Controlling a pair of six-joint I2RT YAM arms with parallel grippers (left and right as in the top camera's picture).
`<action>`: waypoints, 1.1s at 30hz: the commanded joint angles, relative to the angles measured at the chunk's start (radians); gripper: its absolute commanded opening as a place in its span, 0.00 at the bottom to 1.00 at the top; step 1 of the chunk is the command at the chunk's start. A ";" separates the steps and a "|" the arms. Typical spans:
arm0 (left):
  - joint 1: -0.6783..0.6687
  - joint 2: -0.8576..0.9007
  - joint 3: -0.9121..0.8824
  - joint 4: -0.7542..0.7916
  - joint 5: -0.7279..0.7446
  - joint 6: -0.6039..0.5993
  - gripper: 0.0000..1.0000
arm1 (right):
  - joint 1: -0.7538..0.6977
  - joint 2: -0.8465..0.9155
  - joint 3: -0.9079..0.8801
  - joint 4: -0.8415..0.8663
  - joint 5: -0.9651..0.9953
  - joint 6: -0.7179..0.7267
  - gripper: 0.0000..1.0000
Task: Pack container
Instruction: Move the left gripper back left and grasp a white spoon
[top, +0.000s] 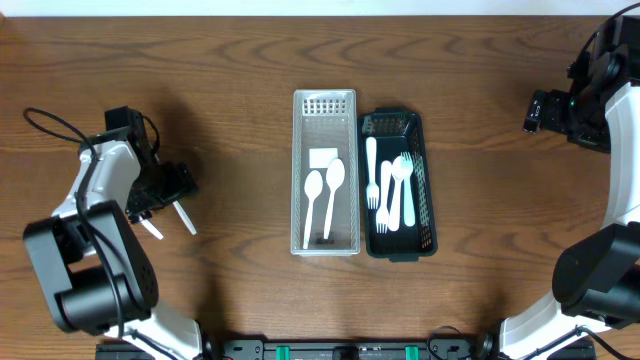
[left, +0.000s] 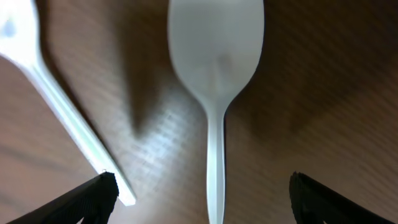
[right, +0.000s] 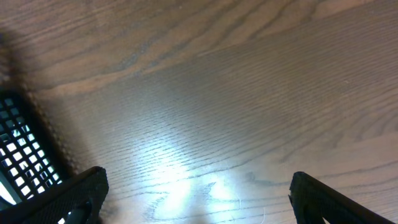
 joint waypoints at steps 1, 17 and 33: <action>0.004 0.040 -0.008 0.014 0.030 0.023 0.90 | -0.002 0.003 -0.002 0.000 0.003 -0.017 0.96; 0.004 0.120 -0.008 0.019 0.030 0.022 0.33 | -0.002 0.003 -0.002 -0.003 0.003 -0.017 0.95; 0.001 0.069 0.010 0.005 0.030 0.023 0.06 | -0.002 0.003 -0.002 -0.008 0.003 -0.017 0.96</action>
